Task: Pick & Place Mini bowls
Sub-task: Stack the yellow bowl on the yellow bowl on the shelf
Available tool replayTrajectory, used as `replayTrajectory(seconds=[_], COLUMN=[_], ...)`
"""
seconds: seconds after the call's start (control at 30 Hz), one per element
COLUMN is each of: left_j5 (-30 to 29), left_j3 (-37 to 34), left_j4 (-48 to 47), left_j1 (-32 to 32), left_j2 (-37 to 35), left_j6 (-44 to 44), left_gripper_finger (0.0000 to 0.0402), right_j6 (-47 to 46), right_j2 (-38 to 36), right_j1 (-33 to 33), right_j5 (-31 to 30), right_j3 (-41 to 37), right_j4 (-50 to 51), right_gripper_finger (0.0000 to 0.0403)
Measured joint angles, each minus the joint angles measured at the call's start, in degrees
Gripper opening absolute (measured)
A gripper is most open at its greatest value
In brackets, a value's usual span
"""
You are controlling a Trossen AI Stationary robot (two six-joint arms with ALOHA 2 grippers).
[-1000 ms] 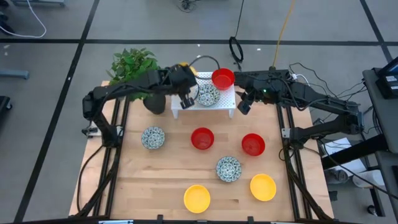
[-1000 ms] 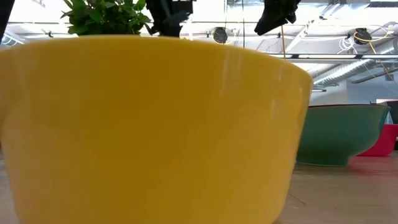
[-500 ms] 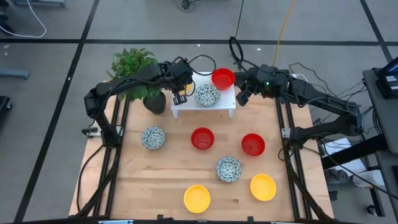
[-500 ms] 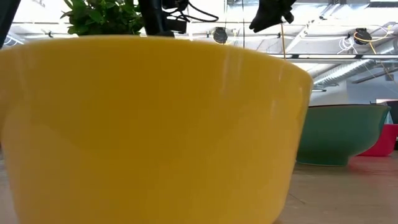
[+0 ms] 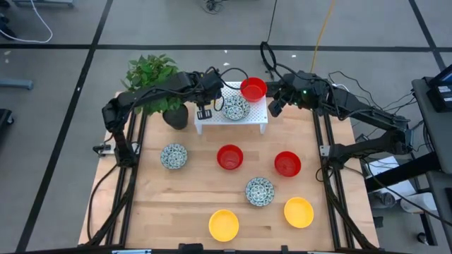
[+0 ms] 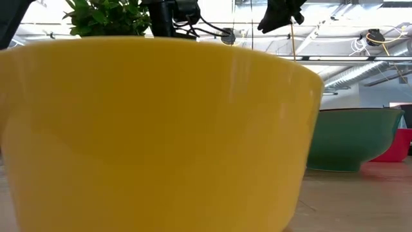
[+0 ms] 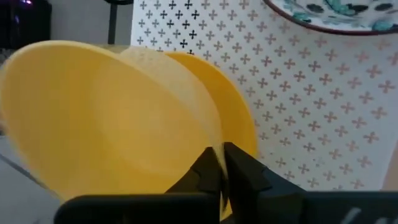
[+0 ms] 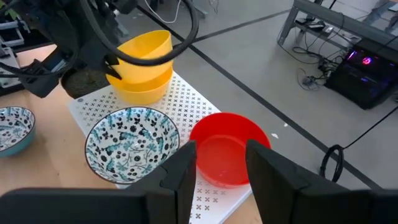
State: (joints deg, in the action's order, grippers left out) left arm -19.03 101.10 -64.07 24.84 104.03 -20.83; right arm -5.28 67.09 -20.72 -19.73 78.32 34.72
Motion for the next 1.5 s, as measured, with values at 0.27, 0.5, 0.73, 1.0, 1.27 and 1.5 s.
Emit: replayTrajectory(seconds=[0.27, 0.5, 0.73, 1.0, 1.27, 1.5], left_j5=[1.42, 1.46, 1.51, 0.51, -2.62, -5.5], left_j3=[0.0, 0.04, 0.0, 0.0, 0.0, 0.0], left_j4=[-0.05, 0.59, 4.57, 3.86, 3.7, 1.26], left_j1=[-0.14, -0.59, -0.92, -0.92, -0.95, -0.98], left_j2=[0.27, 1.53, 1.55, 1.55, 1.33, 1.33], left_j6=[-1.47, -1.52, -1.98, -2.88, -2.52, -1.3], left_gripper_finger=[0.003, 0.0006, 0.0035, 0.0024, 0.0013, 0.0072], right_j6=[-0.02, -0.02, -0.02, -0.02, -0.04, -0.04], right_j2=[0.0, 0.0, 0.0, 0.0, 0.0, 0.0], right_j1=[0.01, 0.01, 0.01, 0.01, 0.01, 0.01], right_j5=[0.0, 0.02, 0.02, 0.04, 0.04, 0.05], right_j3=[0.0, 0.0, 0.0, 0.0, 0.0, 0.0], right_j4=[0.0, 0.0, 0.0, 0.28, 0.26, 0.31], right_gripper_finger=[0.0125, 0.0125, 0.0125, 0.0125, 0.0125, 0.0125])
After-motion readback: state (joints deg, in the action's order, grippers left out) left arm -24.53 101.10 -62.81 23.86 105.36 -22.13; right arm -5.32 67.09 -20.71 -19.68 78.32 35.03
